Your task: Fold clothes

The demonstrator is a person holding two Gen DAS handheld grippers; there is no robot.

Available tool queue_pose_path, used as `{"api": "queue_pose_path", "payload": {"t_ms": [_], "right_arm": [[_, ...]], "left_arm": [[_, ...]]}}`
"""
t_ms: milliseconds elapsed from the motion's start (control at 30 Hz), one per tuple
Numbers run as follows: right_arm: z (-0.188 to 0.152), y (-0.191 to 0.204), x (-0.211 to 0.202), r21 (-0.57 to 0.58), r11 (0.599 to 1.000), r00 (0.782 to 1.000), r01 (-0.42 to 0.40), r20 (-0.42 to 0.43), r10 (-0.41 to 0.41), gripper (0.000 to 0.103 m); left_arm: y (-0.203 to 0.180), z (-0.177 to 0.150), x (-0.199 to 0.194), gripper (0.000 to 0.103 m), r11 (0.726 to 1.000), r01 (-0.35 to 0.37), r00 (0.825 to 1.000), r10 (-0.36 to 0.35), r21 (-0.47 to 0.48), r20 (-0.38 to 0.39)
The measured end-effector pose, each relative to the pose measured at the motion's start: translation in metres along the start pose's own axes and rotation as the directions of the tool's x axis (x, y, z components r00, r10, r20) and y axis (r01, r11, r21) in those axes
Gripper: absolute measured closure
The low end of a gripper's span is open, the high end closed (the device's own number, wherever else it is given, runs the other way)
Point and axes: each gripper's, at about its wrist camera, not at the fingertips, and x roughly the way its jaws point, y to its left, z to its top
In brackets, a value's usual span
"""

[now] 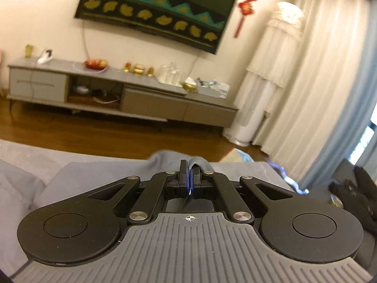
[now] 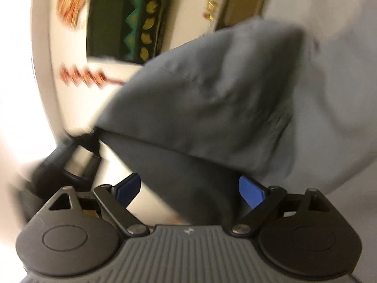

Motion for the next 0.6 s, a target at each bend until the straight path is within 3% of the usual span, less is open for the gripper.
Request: {"api": "queue_pose_path", "payload": {"t_ms": [67, 133, 233, 300, 333, 367, 400, 433, 500, 567, 600], "right_arm": [[-0.012, 0.02, 0.003, -0.243, 0.96, 0.99, 0.139, 0.021, -0.138, 0.008], [-0.026, 0.035, 0.015, -0.401, 0.88, 0.966, 0.256, 0.082, -0.243, 0.008], [-0.039, 0.043, 0.054, -0.504, 0.777, 0.923, 0.378, 0.134, -0.362, 0.007], [-0.038, 0.04, 0.08, -0.523, 0.708, 0.873, 0.475, 0.18, -0.453, 0.016], [-0.034, 0.037, 0.088, -0.511, 0.685, 0.848, 0.519, 0.206, -0.488, 0.039], [-0.03, 0.033, 0.096, -0.497, 0.661, 0.821, 0.562, 0.232, -0.522, 0.075], [-0.024, 0.031, 0.097, -0.474, 0.645, 0.794, 0.6, 0.256, -0.551, 0.091], [-0.017, 0.031, 0.088, -0.448, 0.645, 0.783, 0.619, 0.279, -0.557, 0.101], [0.001, 0.035, 0.057, -0.412, 0.644, 0.765, 0.644, 0.349, -0.541, 0.102], [0.022, 0.044, 0.011, -0.394, 0.608, 0.719, 0.689, 0.47, -0.511, 0.102], [0.033, 0.048, -0.015, -0.371, 0.579, 0.676, 0.725, 0.54, -0.501, 0.102]], "left_arm": [[-0.011, -0.014, -0.006, 0.103, 0.998, 0.044, 0.998, -0.042, 0.052, -0.045], [-0.015, -0.024, -0.009, 0.103, 0.997, 0.058, 0.996, -0.055, 0.048, -0.064], [-0.015, -0.031, -0.011, 0.103, 0.997, 0.076, 0.995, -0.074, 0.013, -0.066], [-0.012, -0.031, -0.015, 0.103, 0.997, 0.076, 0.995, -0.076, -0.004, -0.06], [-0.01, -0.03, -0.018, 0.103, 0.997, 0.072, 0.996, -0.072, -0.01, -0.055], [-0.008, -0.028, -0.021, 0.103, 0.998, 0.068, 0.996, -0.068, -0.016, -0.049], [-0.005, -0.027, -0.024, 0.103, 0.998, 0.06, 0.997, -0.061, -0.024, -0.042], [0.0, -0.024, -0.028, 0.103, 0.998, 0.052, 0.998, -0.053, -0.036, -0.035], [0.008, -0.021, -0.034, 0.103, 0.997, 0.06, 0.998, -0.061, -0.057, -0.022], [0.01, -0.024, -0.038, 0.103, 0.993, 0.1, 0.994, -0.102, -0.071, -0.033], [0.006, -0.03, -0.034, 0.103, 0.993, 0.113, 0.992, -0.115, -0.04, -0.06]]}}
